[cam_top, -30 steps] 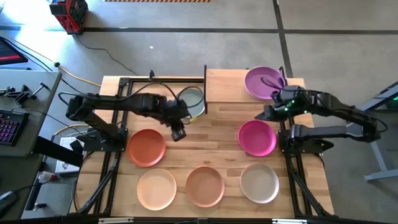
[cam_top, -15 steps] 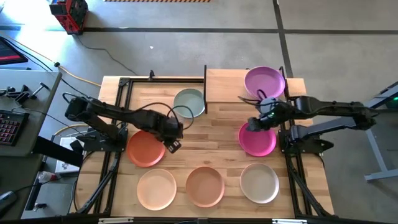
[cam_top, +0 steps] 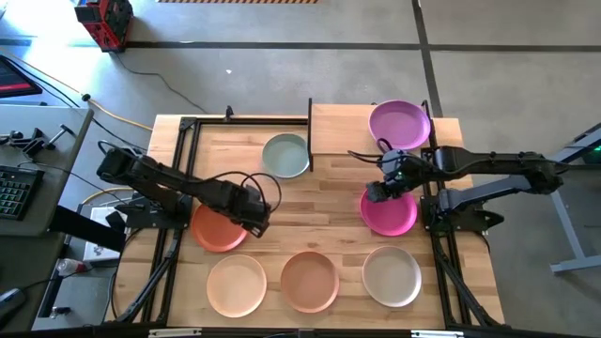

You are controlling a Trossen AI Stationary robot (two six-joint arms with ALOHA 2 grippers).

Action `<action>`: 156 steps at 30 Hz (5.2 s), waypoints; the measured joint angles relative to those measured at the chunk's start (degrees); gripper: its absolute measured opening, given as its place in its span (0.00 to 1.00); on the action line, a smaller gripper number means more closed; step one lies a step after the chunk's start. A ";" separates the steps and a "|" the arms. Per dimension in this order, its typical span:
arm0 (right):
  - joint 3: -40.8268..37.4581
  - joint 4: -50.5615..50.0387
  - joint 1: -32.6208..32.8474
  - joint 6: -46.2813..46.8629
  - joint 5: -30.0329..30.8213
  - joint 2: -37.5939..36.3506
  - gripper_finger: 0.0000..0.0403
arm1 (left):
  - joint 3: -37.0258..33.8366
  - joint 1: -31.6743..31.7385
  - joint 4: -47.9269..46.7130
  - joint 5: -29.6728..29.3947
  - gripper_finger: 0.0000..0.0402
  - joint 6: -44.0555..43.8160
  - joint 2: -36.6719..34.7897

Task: Place and stack plates onto a shelf
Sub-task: Stack the orange plate on the purple plate on the shelf

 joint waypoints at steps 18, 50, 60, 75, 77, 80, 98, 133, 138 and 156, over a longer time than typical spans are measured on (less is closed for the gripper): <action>0.00 0.13 0.00 -1.35 -0.22 0.01 0.25 | -9.41 -4.48 12.26 1.73 0.30 -9.00 0.02; 0.00 2.27 -0.02 -1.12 0.61 0.01 0.25 | -14.94 -5.06 16.05 3.10 0.11 -6.90 0.02; 0.00 2.27 -0.02 -4.02 0.57 0.01 0.25 | -10.07 -5.10 13.83 2.73 0.01 11.16 0.02; -0.02 4.71 -0.02 -7.58 0.99 0.14 0.25 | 5.43 -6.96 -3.66 -3.51 0.00 44.94 0.09; -0.02 6.42 -0.02 -7.82 2.49 0.14 0.27 | 6.65 -6.93 -4.72 -4.27 0.00 48.90 0.09; -0.02 8.20 -0.02 -8.19 3.37 0.14 0.32 | 8.52 -6.85 -6.02 -6.42 0.00 54.66 0.09; -0.02 27.15 -0.31 -6.70 11.61 2.88 0.38 | 15.70 -6.85 -6.38 -28.41 0.00 98.92 0.09; -0.04 39.82 -3.62 -7.09 21.71 12.19 0.35 | 16.21 -4.58 -2.28 -34.42 0.00 115.05 0.04; -0.04 43.36 -4.07 -8.09 21.64 12.19 0.35 | 16.21 -4.49 -2.29 -34.05 0.00 115.06 0.04; -0.02 45.51 -4.04 -9.07 19.50 14.50 0.34 | 16.21 -1.89 1.44 -34.36 0.00 118.28 0.04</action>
